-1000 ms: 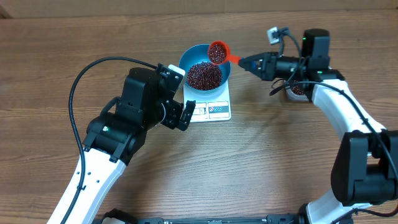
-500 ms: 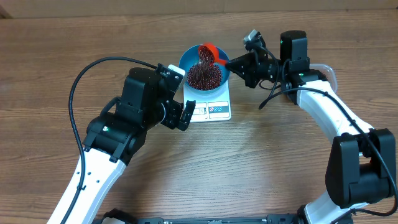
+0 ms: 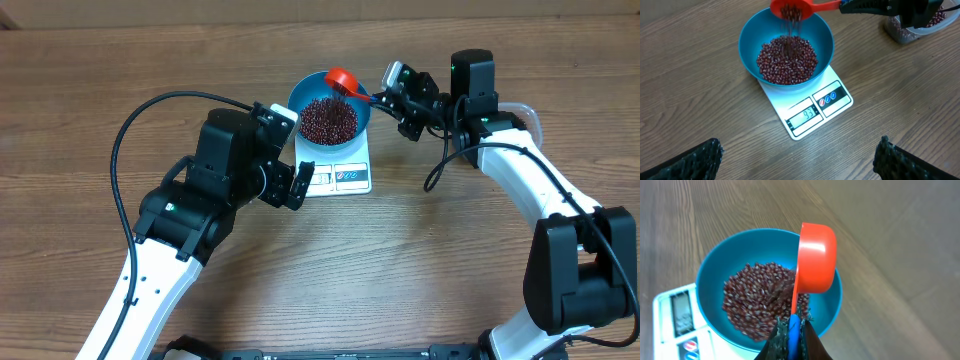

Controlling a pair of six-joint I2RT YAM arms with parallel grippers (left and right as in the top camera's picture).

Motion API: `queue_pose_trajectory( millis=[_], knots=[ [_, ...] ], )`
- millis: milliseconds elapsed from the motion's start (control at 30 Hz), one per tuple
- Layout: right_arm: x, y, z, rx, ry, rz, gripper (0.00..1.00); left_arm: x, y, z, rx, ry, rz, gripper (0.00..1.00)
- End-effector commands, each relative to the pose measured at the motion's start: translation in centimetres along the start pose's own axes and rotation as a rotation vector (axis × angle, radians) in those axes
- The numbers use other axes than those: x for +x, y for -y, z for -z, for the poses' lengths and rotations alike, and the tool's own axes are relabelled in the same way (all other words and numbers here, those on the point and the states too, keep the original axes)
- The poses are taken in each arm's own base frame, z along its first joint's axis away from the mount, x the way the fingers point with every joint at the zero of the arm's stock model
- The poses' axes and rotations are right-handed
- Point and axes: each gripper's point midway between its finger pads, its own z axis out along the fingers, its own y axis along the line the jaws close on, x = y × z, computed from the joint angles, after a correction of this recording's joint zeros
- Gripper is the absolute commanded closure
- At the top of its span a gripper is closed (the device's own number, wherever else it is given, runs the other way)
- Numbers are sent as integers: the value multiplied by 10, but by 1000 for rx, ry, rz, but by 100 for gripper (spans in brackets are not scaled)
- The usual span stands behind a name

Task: Scoop item into bowl and weigh 150g on scale
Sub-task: 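Carry the red cup over the blue bowl and tilt to pour, then move the empty red cup back to the bean tub with the right gripper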

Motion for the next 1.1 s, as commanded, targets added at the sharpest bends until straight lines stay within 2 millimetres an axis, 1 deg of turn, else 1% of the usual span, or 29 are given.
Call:
queue_pose_trajectory(
  millis=[0,133,300,400,533,600,667,733,800,833,867,967,1067],
  knots=[
    [-10,6,1,14,13,202,96,1,1,-3,15,-8,-15,0],
    [-10,7,1,18,15,290,96,1,1,-3,14,-8,-15,0],
    [-11,5,1,12,19,280,96,1,1,-3,14,-8,-15,0],
    [-24,5,7,12,49,213,96,1,1,-3,14,-8,-15,0],
    [-48,10,24,48,80,77,96,1,1,-3,14,-8,-15,0],
    [-55,19,35,101,71,-16,97,1,1,-3,14,-8,-15,0],
    [-57,35,49,208,36,-152,96,1,1,-3,14,-8,-15,0],
    [-50,52,66,341,-18,-282,97,1,1,-3,15,-8,-15,0],
    [-39,63,85,455,-78,-377,97,1,1,-3,14,-8,-15,0],
    [-31,66,96,508,-120,-418,96,1,1,-3,15,-8,-15,0],
    [-28,66,101,530,-141,-436,96,1,1,-3,15,-8,-15,0],
    [-7,67,128,643,-241,-535,96,1,1,-3,15,-8,-15,0],
    [16,70,158,790,-335,-643,96,1,1,-3,15,-8,-15,0]
  ],
)
